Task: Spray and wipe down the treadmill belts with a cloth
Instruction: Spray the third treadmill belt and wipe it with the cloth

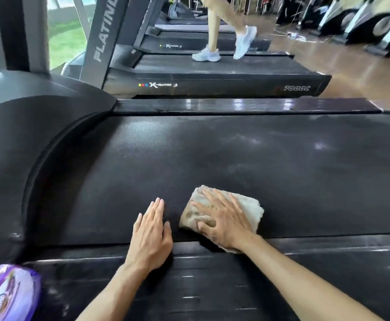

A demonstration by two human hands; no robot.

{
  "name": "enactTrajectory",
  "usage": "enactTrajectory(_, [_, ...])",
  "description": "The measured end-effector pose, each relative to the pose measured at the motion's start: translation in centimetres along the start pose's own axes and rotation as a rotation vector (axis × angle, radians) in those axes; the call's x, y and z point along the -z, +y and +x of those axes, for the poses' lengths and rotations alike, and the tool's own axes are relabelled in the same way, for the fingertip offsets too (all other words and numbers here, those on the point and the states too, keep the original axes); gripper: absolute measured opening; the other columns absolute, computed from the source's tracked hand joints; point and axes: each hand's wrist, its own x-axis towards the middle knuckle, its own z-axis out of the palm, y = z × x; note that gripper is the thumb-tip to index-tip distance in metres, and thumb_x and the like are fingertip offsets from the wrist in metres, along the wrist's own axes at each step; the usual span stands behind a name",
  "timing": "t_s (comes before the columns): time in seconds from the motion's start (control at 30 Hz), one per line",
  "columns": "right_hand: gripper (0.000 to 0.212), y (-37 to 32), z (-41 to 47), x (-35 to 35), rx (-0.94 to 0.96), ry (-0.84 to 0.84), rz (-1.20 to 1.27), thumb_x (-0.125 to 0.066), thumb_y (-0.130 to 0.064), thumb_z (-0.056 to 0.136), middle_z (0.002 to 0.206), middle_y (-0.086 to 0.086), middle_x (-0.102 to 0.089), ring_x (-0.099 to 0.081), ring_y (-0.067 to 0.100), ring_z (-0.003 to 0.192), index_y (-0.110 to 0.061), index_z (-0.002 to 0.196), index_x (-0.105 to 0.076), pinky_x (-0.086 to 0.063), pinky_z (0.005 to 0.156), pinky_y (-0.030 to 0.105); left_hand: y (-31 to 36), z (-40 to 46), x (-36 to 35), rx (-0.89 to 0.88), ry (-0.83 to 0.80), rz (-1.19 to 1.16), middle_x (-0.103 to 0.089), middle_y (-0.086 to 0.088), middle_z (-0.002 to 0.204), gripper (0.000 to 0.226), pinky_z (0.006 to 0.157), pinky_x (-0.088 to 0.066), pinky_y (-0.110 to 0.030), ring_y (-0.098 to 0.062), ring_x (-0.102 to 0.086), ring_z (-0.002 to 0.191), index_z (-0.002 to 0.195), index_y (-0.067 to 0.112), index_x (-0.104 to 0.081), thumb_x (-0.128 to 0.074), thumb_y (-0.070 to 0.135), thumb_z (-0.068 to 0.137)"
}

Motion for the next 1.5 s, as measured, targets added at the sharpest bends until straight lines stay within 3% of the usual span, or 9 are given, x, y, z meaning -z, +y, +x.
enactTrajectory(0.3, [0.094, 3.8, 3.1, 1.9, -0.300, 0.068, 0.006, -0.006, -0.079, 0.072, 0.174, -0.011, 0.001, 0.004, 0.017, 0.160, -0.048, 0.158, -0.032, 0.007, 0.127, 0.050, 1.3, 1.0, -2.4, -0.025, 0.060, 0.005, -0.015, 0.011, 0.168, 0.079, 0.126, 0.004, -0.032, -0.001, -0.003, 0.154, 0.161, 0.022, -0.026, -0.028, 0.057, 0.089])
enactTrajectory(0.4, [0.083, 2.5, 2.2, 1.3, -0.131, 0.051, 0.023, -0.015, -0.076, 0.079, 0.174, -0.011, 0.001, 0.004, 0.016, 0.160, -0.050, 0.155, -0.035, 0.004, 0.127, 0.050, 1.1, 1.0, -2.5, 0.056, 0.115, -0.006, -0.020, 0.009, 0.167, 0.066, 0.127, 0.000, -0.035, -0.003, -0.007, 0.154, 0.159, 0.021, -0.032, -0.051, 0.037, 0.098])
enactTrajectory(0.53, [0.068, 5.9, -2.2, 1.5, -0.009, 0.008, 0.011, -0.026, -0.075, 0.089, 0.172, -0.019, 0.007, 0.008, 0.008, 0.158, -0.055, 0.154, -0.032, 0.005, 0.128, 0.047, 1.2, 1.4, -2.8, 0.024, 0.052, 0.078, -0.011, 0.016, 0.168, 0.065, 0.127, 0.003, -0.034, 0.001, -0.002, 0.153, 0.160, 0.030, -0.025, -0.037, 0.041, 0.097])
enactTrajectory(0.77, [0.075, 7.6, 2.6, 2.7, -0.362, 0.070, 0.016, -0.025, -0.074, 0.088, 0.173, -0.011, 0.000, 0.003, 0.017, 0.159, -0.047, 0.158, -0.031, 0.008, 0.127, 0.049, 1.0, 1.7, -3.2, 0.031, 0.043, 0.118, -0.011, 0.015, 0.168, 0.063, 0.127, 0.001, -0.036, -0.001, -0.003, 0.154, 0.160, 0.033, -0.024, -0.035, 0.042, 0.099])
enactTrajectory(0.9, [0.062, 5.2, 2.8, 2.0, -0.188, 0.056, 0.024, -0.040, -0.062, 0.097, 0.174, -0.010, 0.005, 0.008, 0.015, 0.159, -0.048, 0.157, -0.033, 0.013, 0.125, 0.046, 1.3, 1.6, -3.0, 0.042, 0.045, 0.119, -0.008, 0.016, 0.168, 0.063, 0.127, 0.002, -0.035, -0.001, 0.000, 0.154, 0.161, 0.033, -0.021, -0.044, 0.035, 0.103])
enactTrajectory(1.07, [0.071, 7.9, -2.1, 2.6, 0.025, -0.026, -0.016, -0.024, -0.079, 0.088, 0.172, -0.015, -0.002, 0.002, 0.011, 0.159, -0.054, 0.154, -0.033, 0.001, 0.128, 0.047, 1.3, 1.5, -2.9, 0.044, 0.029, 0.126, -0.004, 0.017, 0.168, 0.062, 0.127, 0.002, -0.036, 0.001, 0.004, 0.153, 0.162, 0.033, -0.020, -0.042, 0.036, 0.103])
enactTrajectory(1.33, [0.084, 8.0, 2.8, 3.0, -0.397, 0.076, 0.015, -0.016, -0.077, 0.080, 0.173, -0.009, -0.006, -0.001, 0.020, 0.159, -0.047, 0.156, -0.034, 0.002, 0.127, 0.051, 1.5, 1.6, -2.8, 0.053, 0.013, 0.127, -0.007, 0.014, 0.169, 0.062, 0.128, 0.001, -0.038, -0.003, 0.000, 0.155, 0.162, 0.031, -0.021, -0.041, 0.034, 0.103])
enactTrajectory(1.43, [0.069, 5.8, 1.1, 2.6, -0.191, -0.001, -0.005, -0.031, -0.069, 0.093, 0.174, -0.009, 0.002, 0.007, 0.015, 0.159, -0.045, 0.157, -0.034, 0.009, 0.127, 0.047, 1.5, 1.6, -2.7, 0.054, 0.014, 0.116, -0.005, 0.015, 0.169, 0.062, 0.127, 0.002, -0.038, -0.002, 0.002, 0.155, 0.162, 0.032, -0.019, -0.040, 0.034, 0.103])
enactTrajectory(1.5, [0.070, 6.0, -1.4, 2.6, -0.007, -0.049, -0.004, -0.025, -0.073, 0.089, 0.173, -0.014, 0.005, 0.009, 0.011, 0.158, -0.051, 0.155, -0.034, 0.009, 0.127, 0.045, 1.5, 1.6, -2.8, 0.043, 0.028, 0.118, -0.006, 0.014, 0.169, 0.062, 0.127, 0.002, -0.038, -0.003, 0.002, 0.155, 0.162, 0.031, -0.020, -0.040, 0.034, 0.104])
